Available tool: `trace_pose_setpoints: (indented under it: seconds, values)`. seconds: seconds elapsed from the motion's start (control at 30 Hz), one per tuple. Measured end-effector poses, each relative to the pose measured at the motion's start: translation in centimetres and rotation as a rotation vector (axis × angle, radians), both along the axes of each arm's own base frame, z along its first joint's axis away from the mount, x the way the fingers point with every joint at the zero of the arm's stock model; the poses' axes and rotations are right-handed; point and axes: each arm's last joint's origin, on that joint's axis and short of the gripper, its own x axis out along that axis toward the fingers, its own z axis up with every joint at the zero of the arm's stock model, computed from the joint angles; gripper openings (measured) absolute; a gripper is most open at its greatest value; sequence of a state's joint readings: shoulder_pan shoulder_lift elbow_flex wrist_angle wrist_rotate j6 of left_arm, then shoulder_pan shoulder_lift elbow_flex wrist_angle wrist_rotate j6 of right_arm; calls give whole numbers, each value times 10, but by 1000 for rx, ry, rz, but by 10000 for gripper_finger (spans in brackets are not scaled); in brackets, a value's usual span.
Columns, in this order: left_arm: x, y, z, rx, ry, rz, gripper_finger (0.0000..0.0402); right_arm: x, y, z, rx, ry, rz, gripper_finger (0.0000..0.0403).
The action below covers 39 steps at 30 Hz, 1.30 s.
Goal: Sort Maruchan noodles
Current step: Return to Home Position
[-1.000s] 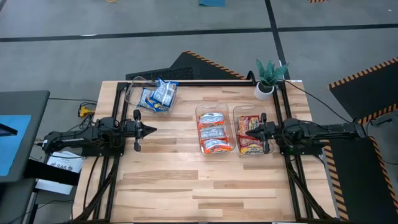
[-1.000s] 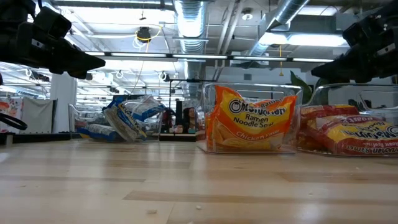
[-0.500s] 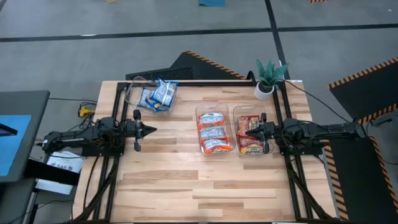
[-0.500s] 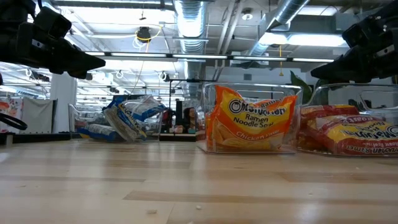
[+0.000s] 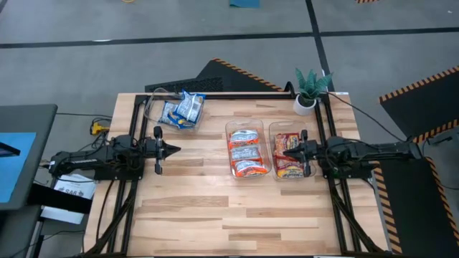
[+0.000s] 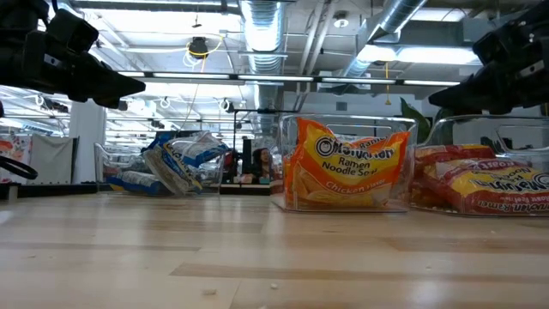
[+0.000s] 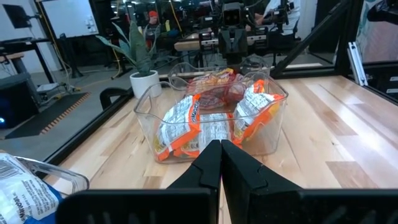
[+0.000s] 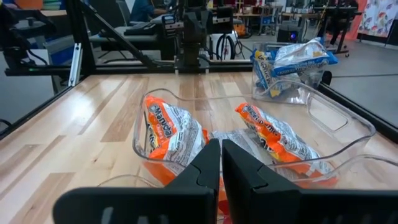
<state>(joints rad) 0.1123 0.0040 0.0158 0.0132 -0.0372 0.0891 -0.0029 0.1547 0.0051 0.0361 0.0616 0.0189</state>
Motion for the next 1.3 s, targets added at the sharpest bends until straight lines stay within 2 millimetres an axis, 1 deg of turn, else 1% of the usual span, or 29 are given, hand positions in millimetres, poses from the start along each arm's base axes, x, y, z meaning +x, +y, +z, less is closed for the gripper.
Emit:
trace_pose_setpoints:
  seconds: [0.23, 0.5, 1.3]
  values:
    - [0, 0, 0, -5, -1, -1, 0, -3, 0, 4, 0, -47, 1, 43]
    - [0, -3, 0, -4, -3, -29, 0, -9, 0, 13, 0, -160, 1, 43]
    - [1, -5, 0, -7, 3, -48, 0, -9, 0, 12, 0, -153, 3, 43]
